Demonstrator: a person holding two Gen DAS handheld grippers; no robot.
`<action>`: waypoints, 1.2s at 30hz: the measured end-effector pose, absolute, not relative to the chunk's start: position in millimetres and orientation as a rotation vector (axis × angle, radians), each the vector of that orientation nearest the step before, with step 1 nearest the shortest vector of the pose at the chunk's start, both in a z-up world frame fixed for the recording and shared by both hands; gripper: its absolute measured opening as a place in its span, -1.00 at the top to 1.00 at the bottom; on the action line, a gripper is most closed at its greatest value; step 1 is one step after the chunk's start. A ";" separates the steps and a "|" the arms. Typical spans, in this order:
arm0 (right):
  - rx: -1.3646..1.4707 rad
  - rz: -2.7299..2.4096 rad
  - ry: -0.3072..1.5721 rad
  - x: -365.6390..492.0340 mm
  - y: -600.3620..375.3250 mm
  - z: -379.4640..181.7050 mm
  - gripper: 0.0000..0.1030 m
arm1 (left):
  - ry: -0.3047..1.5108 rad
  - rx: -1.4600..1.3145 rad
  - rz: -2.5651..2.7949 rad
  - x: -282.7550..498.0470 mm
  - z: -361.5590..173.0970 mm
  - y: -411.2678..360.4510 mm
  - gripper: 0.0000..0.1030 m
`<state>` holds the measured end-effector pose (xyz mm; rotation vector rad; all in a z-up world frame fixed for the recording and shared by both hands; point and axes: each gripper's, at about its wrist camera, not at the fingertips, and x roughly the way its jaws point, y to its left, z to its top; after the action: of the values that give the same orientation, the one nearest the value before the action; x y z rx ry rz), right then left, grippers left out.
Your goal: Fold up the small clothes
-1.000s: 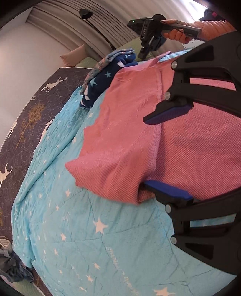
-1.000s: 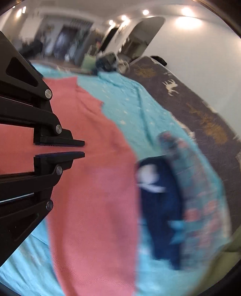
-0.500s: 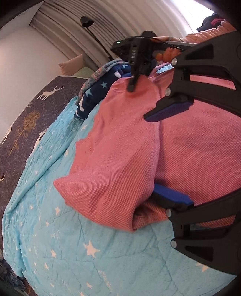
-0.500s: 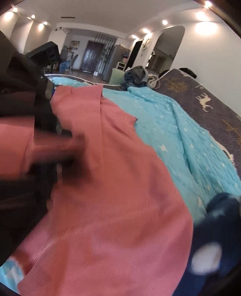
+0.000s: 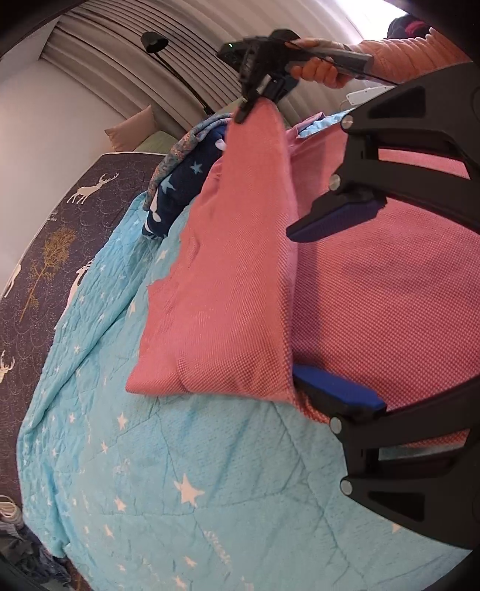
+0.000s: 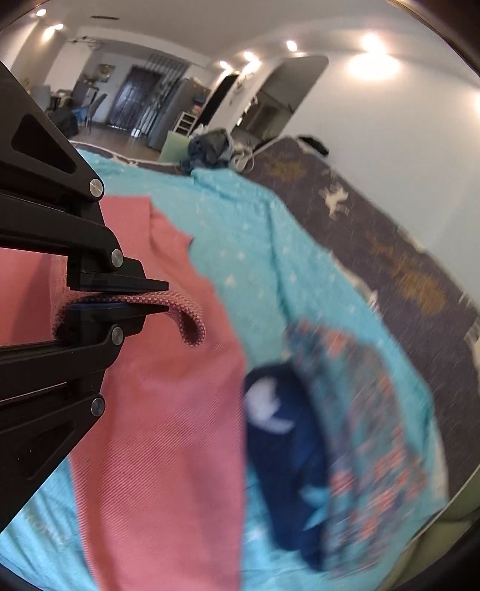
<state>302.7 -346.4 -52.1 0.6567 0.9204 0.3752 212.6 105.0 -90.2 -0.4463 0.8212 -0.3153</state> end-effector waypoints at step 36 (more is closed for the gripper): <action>0.736 0.473 1.042 285.1 -345.6 -56.8 0.90 | 0.862 -0.341 0.048 272.4 -96.4 155.0 0.04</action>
<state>285.1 -345.6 -56.8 0.7359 1.0425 0.4729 272.4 155.0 -96.4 -0.3406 0.8623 0.0483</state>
